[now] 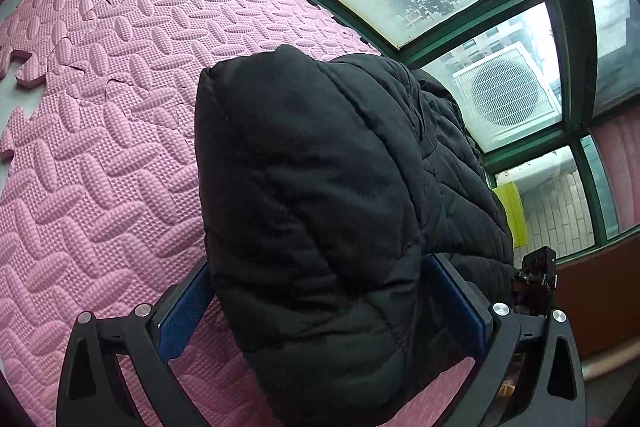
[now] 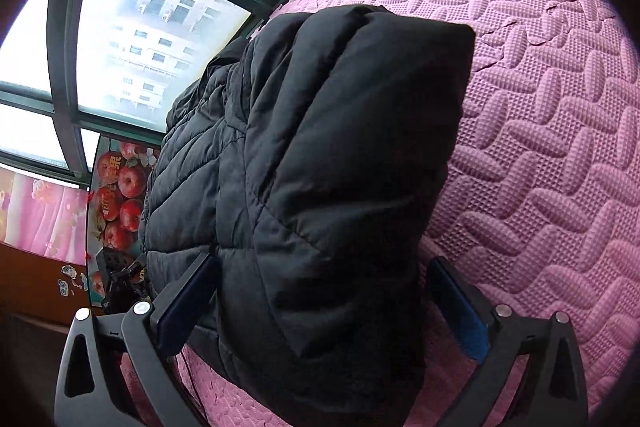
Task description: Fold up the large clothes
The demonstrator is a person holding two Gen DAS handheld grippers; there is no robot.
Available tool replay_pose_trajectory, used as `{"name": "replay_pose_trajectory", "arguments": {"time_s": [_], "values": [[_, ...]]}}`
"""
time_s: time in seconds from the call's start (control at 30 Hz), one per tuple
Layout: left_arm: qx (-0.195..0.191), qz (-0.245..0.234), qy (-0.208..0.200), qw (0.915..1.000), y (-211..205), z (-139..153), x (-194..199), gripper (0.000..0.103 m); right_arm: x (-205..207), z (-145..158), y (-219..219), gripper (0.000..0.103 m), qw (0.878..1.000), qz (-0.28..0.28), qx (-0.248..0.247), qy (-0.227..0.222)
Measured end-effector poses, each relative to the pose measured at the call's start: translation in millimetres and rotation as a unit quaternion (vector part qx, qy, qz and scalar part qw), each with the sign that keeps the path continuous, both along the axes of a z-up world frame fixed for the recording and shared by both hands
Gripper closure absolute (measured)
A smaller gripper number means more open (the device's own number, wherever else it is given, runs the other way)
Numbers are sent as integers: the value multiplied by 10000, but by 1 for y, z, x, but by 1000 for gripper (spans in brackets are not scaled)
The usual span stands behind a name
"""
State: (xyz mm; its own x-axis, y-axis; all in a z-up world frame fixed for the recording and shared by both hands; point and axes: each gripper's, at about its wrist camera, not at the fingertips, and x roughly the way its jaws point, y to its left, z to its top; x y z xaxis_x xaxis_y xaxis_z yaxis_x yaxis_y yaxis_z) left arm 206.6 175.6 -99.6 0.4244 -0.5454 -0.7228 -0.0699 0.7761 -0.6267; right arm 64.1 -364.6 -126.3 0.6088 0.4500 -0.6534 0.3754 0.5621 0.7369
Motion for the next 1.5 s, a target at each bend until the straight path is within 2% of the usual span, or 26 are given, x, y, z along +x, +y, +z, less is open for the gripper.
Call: {"name": "replay_pose_trajectory", "arguments": {"time_s": [0.27,0.37,0.5,0.53,0.67,0.77,0.9,1.03,1.2,1.33,1.5], "values": [[406,-445,-46,9982,-4,8,19,0,18,2,7,0,9988,340,-168,316],[200,-514,46,9985,-2,2,28,0,20,1,7,0,9985,361,-127,404],[-489,-493,354,9970,7,-20,38,0,23,1,8,0,9982,376,-112,452],[-563,-499,285,9968,8,-20,39,0,24,1,8,0,9981,401,-114,461],[-514,-721,118,9960,7,-20,42,0,26,1,8,0,9978,476,-79,465],[-642,-845,172,9942,6,-22,49,0,29,1,8,0,9973,528,-42,501],[-759,-756,220,9940,8,-23,59,0,28,2,8,0,9978,535,-139,376],[-809,-765,274,9934,5,-26,69,0,23,0,3,0,9989,349,24,317],[-812,-790,326,9930,-1,-28,81,0,15,11,-8,0,9986,133,-407,305],[-969,-703,405,9920,-1,-31,91,0,22,-3,-16,0,9988,256,18,409],[-1007,-790,443,9908,-6,-33,103,0,32,-4,-20,0,9986,436,96,276]]}}
